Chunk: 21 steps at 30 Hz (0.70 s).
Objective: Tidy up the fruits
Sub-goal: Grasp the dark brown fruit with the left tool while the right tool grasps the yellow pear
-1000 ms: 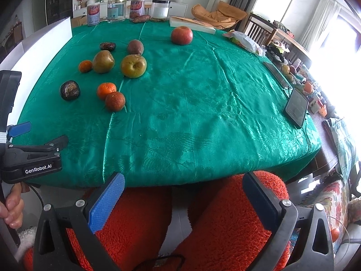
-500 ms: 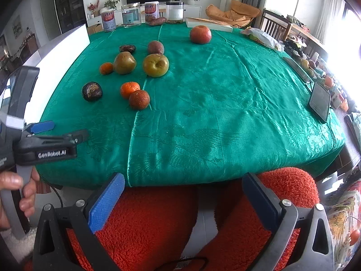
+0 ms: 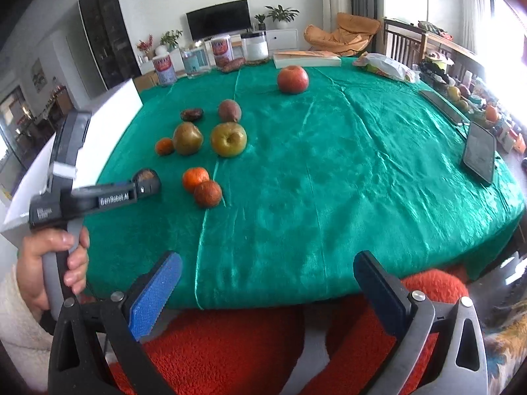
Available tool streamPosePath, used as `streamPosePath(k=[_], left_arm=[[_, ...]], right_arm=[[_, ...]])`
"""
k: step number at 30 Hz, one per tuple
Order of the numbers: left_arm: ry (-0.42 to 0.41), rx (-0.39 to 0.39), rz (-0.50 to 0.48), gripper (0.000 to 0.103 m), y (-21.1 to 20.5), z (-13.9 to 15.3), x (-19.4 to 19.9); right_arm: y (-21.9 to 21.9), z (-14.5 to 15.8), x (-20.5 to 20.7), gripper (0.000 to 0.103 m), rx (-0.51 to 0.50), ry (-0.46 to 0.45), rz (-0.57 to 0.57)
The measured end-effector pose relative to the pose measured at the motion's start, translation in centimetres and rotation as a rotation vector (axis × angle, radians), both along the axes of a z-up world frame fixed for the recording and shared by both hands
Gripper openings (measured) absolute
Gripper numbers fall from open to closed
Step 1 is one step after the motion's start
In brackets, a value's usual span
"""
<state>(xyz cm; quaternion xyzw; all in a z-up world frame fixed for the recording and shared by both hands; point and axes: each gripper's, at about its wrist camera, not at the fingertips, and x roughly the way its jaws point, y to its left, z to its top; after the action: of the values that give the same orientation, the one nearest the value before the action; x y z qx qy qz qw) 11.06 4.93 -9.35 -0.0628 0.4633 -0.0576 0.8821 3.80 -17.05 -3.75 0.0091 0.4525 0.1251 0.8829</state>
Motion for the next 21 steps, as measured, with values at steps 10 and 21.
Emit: streamPosePath(k=[10,21], left_arm=[[-0.015,-0.047,0.021,0.037,1.7,2.3,-2.9],[-0.068,-0.089,0.050,0.037,4.7,7.2,-5.5]], right_arm=[[4.2,-1.3,15.3,0.075,0.189,0.187,0.086],[6.5,-6.5,20.8,0.051,0.171,0.321,0.037]])
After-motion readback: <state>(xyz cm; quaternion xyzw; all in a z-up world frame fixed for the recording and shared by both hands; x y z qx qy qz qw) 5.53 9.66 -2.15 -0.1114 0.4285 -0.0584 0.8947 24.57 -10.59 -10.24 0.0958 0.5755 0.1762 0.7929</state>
